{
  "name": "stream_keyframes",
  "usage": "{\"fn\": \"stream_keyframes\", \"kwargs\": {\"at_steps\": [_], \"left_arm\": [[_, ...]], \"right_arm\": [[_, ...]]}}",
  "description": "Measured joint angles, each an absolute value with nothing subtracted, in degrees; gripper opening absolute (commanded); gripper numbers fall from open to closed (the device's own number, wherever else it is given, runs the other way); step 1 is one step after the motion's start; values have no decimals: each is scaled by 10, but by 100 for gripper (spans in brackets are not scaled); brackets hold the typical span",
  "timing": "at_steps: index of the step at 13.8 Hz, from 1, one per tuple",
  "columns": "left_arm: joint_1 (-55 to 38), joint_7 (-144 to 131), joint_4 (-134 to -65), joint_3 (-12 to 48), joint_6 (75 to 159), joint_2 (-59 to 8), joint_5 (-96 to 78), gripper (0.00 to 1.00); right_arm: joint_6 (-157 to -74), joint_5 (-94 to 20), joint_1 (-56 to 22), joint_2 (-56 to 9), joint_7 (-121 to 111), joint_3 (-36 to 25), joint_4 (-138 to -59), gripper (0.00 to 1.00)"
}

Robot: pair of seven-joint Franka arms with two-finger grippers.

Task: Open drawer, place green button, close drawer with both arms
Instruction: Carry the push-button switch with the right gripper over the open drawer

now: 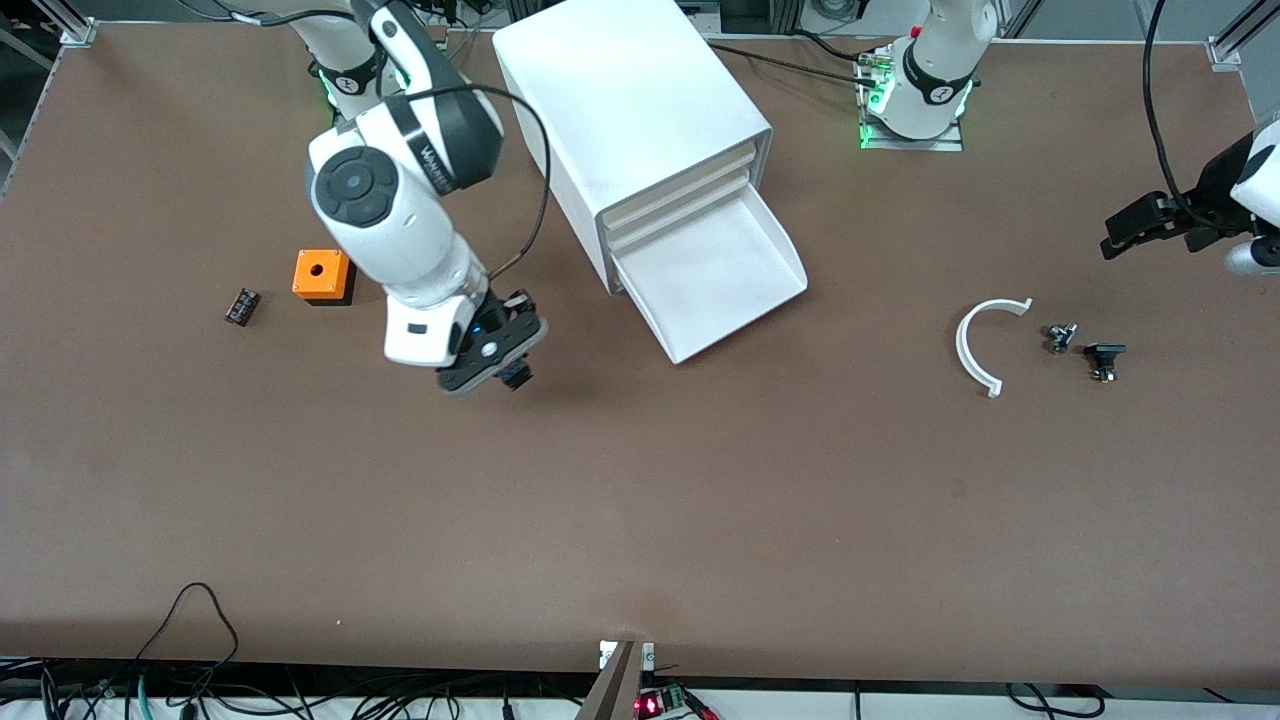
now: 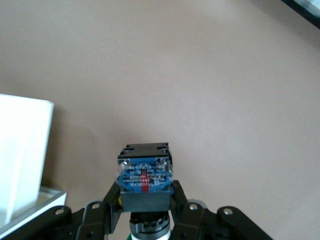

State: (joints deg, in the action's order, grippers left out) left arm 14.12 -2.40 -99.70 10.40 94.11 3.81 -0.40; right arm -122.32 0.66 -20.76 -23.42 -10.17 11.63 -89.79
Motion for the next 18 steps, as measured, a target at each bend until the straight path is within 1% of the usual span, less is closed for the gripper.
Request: {"fn": "stream_keyframes", "kwargs": {"at_steps": [5,7,11,14,16,18], "left_arm": [[140,-24,-993,104,947,38,-4,100],[140,-24,-992,104,948,38,-4,100],[139,-24,-992,104,948,38,-4,100],[139,-24,-992,104,948,37,-4,100],[139,-24,-992,104,948,36,-4,100],[139,-24,-992,104,948,35,-4,100]], "right_arm": [[-1252,6,-212,-268,-195,192,-860,34],[-1253,6,-226,-282,-231,209,-841,34],[-1252,7,-288,-317,-263,213,-794,34],[-1249,7,-320,-337,-328,213,-785,34],[-1226,13,-334,-348,-368,214,-784,34],[-1201,42,-356,-356,-383,214,-784,34]]}}
